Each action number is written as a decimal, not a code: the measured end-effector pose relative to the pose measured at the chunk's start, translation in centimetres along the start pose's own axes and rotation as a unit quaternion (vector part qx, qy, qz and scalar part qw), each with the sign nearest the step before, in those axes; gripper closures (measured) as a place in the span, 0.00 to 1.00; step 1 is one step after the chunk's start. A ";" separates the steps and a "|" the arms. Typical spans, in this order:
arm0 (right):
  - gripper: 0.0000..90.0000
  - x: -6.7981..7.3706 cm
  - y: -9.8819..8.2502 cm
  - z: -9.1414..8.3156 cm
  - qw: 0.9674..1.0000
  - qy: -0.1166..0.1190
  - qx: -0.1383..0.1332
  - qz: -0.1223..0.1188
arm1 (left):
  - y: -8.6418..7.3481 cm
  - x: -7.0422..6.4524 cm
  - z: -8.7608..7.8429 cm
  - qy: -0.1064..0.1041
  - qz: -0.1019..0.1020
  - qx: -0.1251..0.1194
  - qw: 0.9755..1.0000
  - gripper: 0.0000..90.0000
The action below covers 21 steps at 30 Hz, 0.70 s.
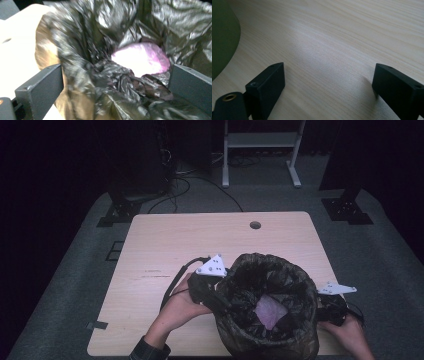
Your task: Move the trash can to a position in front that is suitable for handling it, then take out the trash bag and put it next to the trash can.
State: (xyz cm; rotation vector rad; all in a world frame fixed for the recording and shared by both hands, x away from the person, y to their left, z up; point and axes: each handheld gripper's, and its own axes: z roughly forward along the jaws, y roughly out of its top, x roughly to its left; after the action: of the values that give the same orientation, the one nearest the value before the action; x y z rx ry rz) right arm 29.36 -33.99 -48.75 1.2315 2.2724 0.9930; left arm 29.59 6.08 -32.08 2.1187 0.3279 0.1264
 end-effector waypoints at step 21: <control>0.11 0.0 0.0 0.0 1.000 0.000 0.000 0.000 | -1.2 0.5 -5.3 -0.056 -0.018 -0.039 0.998 0.38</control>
State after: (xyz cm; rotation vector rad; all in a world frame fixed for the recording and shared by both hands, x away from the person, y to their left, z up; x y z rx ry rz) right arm 29.36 -33.99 -48.76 1.2316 2.2717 0.9935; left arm 28.66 11.16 -30.26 2.0331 0.2901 -0.0010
